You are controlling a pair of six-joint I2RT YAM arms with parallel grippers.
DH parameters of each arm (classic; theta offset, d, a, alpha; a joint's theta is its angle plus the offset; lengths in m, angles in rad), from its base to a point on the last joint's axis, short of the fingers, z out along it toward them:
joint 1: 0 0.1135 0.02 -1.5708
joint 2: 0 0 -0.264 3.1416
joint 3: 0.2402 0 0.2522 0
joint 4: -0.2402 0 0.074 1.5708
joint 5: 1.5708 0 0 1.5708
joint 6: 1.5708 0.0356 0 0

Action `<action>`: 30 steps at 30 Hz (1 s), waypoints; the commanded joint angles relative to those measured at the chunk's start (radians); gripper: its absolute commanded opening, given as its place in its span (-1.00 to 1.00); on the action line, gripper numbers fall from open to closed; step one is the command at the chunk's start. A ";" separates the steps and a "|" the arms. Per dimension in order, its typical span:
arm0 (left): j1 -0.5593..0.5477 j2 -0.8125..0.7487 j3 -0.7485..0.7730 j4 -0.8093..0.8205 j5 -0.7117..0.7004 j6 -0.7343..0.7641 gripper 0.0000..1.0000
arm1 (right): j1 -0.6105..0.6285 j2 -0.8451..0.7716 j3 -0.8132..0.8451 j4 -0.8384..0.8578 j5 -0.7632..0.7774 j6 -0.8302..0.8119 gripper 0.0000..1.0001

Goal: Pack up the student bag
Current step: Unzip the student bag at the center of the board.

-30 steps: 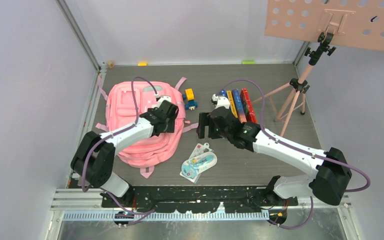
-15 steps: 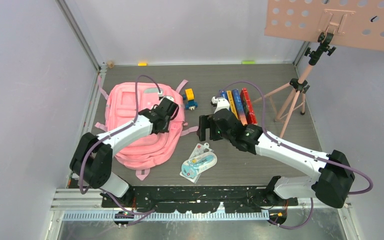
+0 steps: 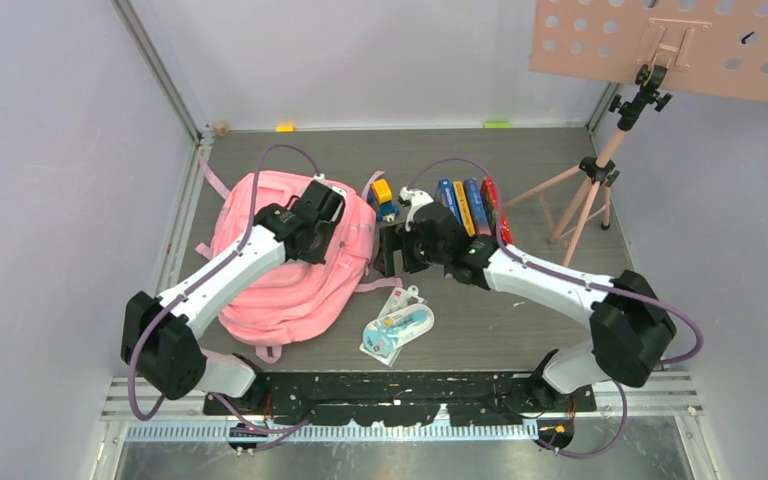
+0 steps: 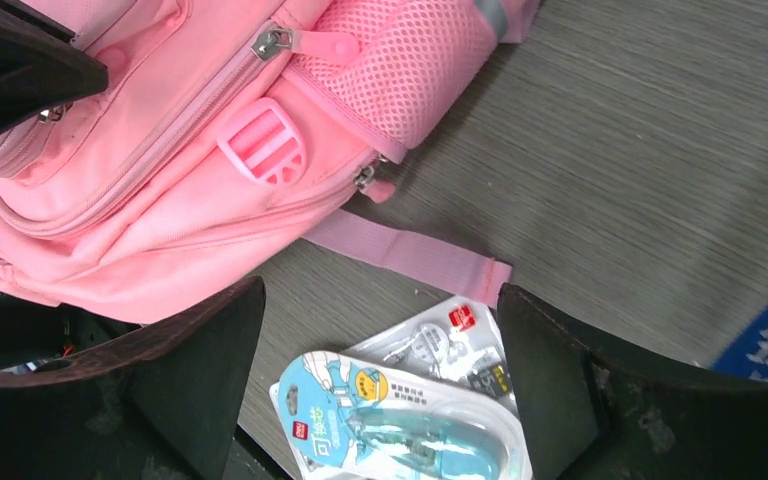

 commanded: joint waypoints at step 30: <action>0.109 -0.176 -0.107 0.130 -0.007 0.072 -1.00 | 0.102 0.406 -0.037 0.565 -0.049 -0.183 0.17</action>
